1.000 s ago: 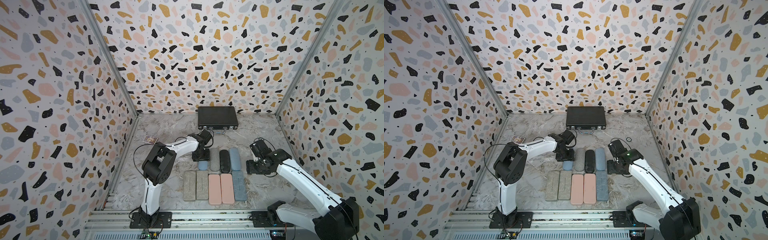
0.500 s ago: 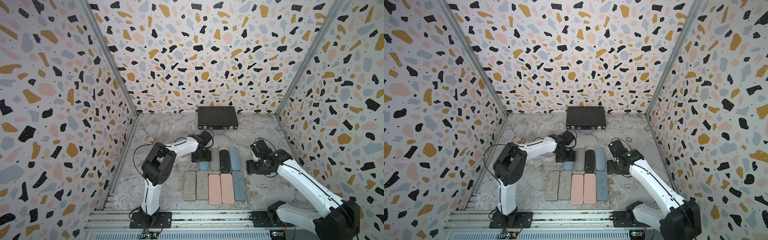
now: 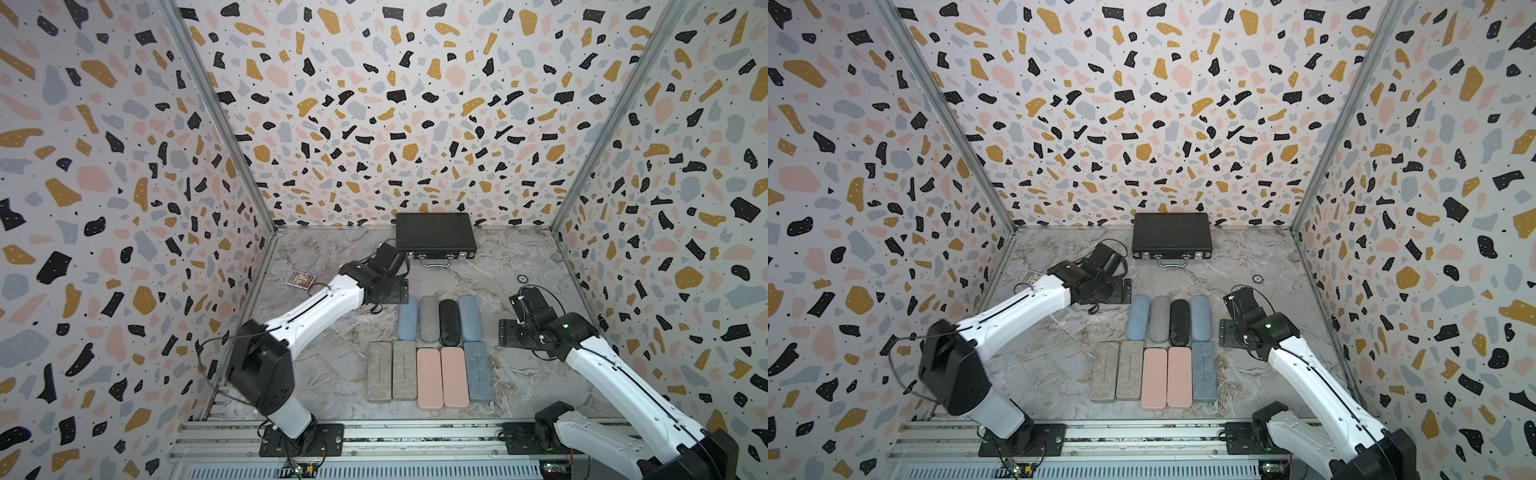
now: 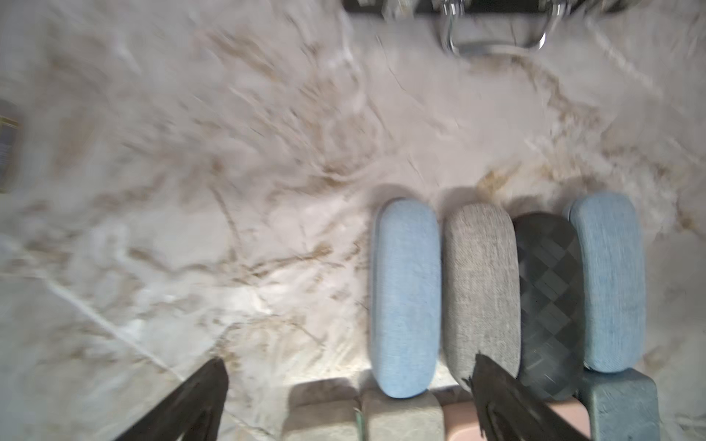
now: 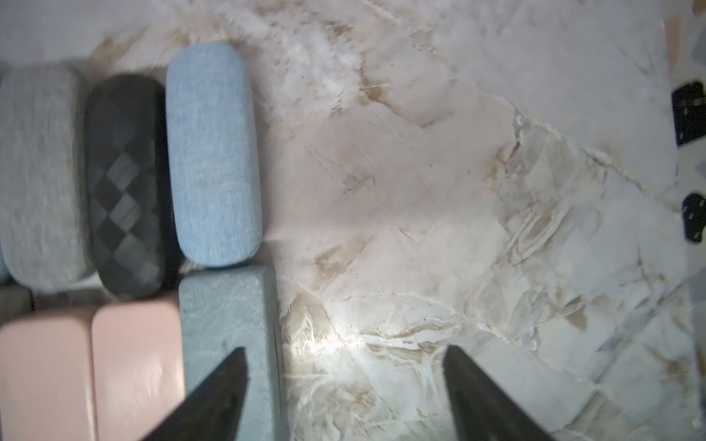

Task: Close the glasses case
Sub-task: Reset both arms

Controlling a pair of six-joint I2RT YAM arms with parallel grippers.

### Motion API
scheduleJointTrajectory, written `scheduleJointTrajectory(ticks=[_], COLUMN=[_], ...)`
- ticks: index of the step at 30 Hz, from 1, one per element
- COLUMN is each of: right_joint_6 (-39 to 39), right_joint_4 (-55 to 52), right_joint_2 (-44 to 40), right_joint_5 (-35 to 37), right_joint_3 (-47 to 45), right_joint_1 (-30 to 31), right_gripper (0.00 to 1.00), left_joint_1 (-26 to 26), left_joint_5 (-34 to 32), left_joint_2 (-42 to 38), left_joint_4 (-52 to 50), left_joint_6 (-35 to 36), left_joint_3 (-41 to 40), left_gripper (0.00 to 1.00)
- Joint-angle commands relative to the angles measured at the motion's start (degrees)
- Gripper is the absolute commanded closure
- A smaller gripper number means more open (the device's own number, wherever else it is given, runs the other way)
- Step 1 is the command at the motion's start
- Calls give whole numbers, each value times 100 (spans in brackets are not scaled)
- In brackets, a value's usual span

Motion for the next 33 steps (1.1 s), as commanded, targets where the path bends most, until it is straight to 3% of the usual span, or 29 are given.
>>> scheduleJointTrajectory(ticks=[1, 6, 8, 14, 18, 25, 33], right_joint_6=[149, -178, -610, -1365, -1757, -2234, -2439], right_joint_4=[835, 2247, 3280, 4894, 5058, 5766, 7257], right_joint_2=[-288, -592, -560, -117, 396, 823, 1373], right_joint_5=[1121, 2369, 2727, 2874, 3419, 3099, 2260], right_joint_3=[-444, -1313, -1801, -2012, -1789, -1907, -2465], right_joint_1=[-25, -21, -21, -109, -135, -478, -1043], right_gripper=[1, 1, 1, 0, 1, 1, 1], left_joint_1=[443, 1206, 1481, 1880, 1985, 2470, 3369], left_joint_5=[-1065, -1667, -1825, -2045, -2465, -2176, -1228], left_joint_2=[-772, -1621, -1812, -2104, -2211, -2508, -2393], left_joint_4=[580, 1554, 2114, 3559, 4074, 5286, 6516], left_joint_6=[438, 1132, 1523, 1949, 2250, 2472, 2419], left_joint_3=[-795, -1937, -2446, -3488, -3932, -4885, -5512], left_gripper=[1, 1, 1, 1, 1, 1, 1])
